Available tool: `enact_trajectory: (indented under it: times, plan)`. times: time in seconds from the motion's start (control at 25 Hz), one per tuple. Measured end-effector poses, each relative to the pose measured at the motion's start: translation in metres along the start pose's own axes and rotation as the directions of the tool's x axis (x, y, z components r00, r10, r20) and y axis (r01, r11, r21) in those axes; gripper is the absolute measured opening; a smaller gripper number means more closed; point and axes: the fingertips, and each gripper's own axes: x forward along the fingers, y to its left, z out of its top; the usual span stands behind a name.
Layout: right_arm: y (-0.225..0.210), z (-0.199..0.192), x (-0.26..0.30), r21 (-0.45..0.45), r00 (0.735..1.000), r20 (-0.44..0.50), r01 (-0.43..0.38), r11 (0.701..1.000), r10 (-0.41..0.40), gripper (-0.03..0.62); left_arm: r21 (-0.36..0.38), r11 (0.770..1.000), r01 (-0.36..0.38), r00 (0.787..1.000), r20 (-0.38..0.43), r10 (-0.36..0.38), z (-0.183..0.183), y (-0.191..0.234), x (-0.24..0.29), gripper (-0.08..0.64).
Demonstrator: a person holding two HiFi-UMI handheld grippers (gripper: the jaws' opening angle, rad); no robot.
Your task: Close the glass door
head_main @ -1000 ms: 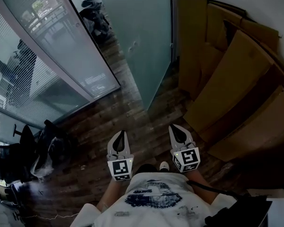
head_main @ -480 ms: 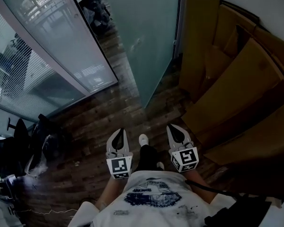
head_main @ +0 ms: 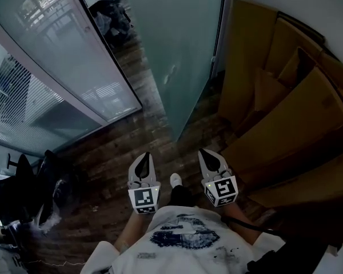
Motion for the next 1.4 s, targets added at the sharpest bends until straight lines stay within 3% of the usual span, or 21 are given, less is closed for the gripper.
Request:
enact_trajectory:
  times: [0.52, 0.96, 1.4]
  plan:
    - [-0.017, 0.021, 0.102, 0.000, 1.000, -0.001, 0.030, 1.000, -0.030, 0.008, 0.005, 1.000, 0.026, 1.000, 0.006, -0.026, 0.011, 0.062, 0.080, 0.002]
    - [-0.035, 0.022, 0.131, -0.005, 0.999, -0.025, 0.043, 0.999, -0.043, 0.008, -0.016, 0.998, 0.066, 0.998, -0.017, -0.066, 0.000, 0.056, 0.116, 0.002]
    - [-0.073, 0.044, 0.189, -0.021, 0.996, -0.040, -0.087, 0.996, 0.086, 0.008, -0.035, 0.999, -0.031, 0.999, -0.034, 0.029, 0.021, 0.051, 0.159, 0.002]
